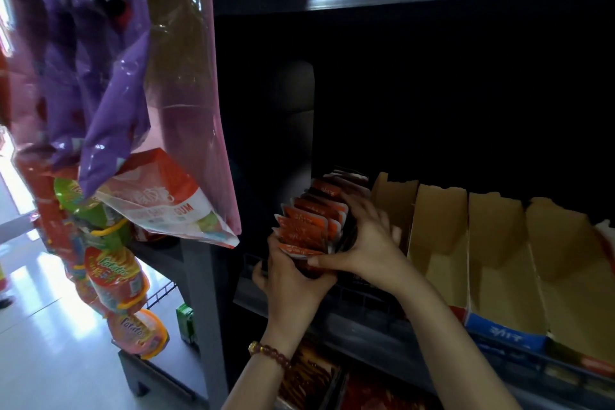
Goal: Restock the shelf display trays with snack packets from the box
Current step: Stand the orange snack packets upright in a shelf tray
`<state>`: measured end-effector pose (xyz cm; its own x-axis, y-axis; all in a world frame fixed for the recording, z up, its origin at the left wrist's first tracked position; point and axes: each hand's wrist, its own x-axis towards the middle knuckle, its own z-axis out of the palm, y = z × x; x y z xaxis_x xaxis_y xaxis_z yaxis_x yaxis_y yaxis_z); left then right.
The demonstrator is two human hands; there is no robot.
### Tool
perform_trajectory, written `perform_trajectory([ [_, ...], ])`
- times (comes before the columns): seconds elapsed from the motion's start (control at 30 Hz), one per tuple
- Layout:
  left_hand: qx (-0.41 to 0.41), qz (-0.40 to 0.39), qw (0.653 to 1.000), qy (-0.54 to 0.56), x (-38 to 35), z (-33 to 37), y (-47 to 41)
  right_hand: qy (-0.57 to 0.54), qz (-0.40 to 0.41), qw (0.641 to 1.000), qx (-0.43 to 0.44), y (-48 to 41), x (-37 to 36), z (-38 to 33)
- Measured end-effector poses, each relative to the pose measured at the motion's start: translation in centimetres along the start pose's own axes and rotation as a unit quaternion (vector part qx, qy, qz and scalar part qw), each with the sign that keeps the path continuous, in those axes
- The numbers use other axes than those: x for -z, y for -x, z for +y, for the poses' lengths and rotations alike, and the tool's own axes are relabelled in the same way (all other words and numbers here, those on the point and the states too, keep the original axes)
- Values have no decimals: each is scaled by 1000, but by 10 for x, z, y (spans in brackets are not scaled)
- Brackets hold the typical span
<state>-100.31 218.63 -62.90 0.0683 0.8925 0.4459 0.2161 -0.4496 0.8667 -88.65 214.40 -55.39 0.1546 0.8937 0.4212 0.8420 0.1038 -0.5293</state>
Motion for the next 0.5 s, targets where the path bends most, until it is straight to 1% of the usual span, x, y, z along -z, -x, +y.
perform_trajectory([
  [0.13,1,-3,1000,-3,1,2,0,29,0,1000,-12,4,4,-3],
  [0.3,7,-7,1000,6,3,6,3,33,11,999,-28,9,4,-1],
  [0.43,3,-1,1000,0,3,8,3,67,13,998,-15,10,3,-2],
  [0.5,2,-9,1000,1,5,9,2,50,11,999,-8,10,-2,-6],
])
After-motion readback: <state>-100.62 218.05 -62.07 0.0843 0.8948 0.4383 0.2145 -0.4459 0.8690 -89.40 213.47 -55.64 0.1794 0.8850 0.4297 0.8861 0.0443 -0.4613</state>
